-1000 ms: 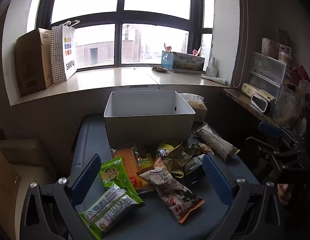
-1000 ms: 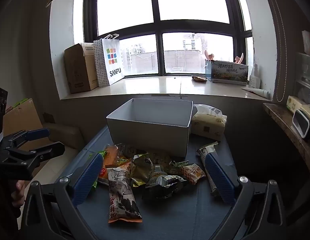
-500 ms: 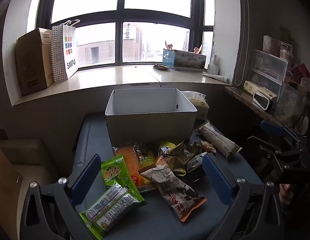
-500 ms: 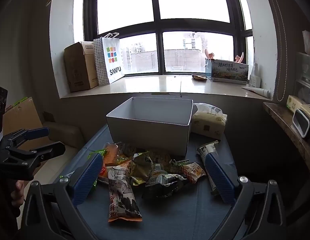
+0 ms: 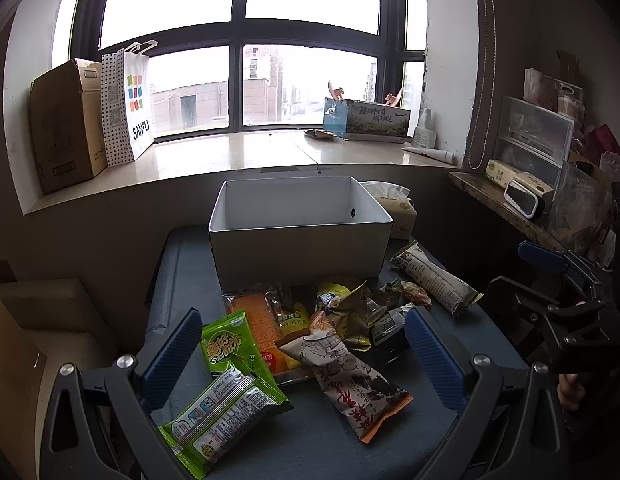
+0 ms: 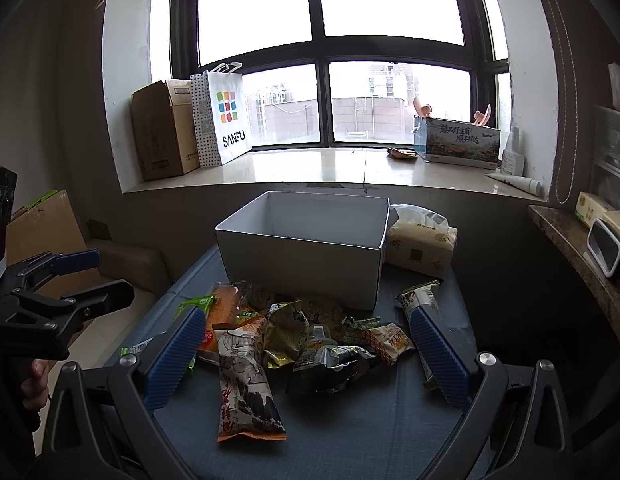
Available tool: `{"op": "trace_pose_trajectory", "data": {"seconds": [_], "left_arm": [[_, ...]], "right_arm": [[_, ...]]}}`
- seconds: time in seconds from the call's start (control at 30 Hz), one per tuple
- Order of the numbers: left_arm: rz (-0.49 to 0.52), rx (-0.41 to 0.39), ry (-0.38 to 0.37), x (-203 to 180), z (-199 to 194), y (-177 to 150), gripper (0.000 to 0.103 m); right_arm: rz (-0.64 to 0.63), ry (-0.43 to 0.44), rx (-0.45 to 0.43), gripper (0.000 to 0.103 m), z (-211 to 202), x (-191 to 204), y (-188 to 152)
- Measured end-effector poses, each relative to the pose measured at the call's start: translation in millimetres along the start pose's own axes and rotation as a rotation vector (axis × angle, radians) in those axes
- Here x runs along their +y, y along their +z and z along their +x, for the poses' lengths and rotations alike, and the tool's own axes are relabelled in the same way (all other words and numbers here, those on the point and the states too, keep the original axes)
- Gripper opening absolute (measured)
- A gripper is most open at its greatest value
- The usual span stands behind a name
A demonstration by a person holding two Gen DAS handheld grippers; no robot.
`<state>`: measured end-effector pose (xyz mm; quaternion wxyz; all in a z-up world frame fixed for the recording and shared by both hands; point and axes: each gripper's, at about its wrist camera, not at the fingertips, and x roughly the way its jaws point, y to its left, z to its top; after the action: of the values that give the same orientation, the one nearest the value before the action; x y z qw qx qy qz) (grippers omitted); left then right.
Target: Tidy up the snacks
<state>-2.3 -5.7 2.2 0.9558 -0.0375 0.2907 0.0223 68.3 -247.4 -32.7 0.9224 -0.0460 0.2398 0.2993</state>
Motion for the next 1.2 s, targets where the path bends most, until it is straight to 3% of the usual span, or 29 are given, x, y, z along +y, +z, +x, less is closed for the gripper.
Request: {"op": "trace_pose_trajectory", "data": {"seconds": [1.2], "left_arm": [[0.008, 0.011, -0.002, -1.2, 1.4, -0.7, 0.103]], "right_arm": [[-0.005, 0.015, 0.008, 0.103, 1.3, 1.8, -2.2]]}}
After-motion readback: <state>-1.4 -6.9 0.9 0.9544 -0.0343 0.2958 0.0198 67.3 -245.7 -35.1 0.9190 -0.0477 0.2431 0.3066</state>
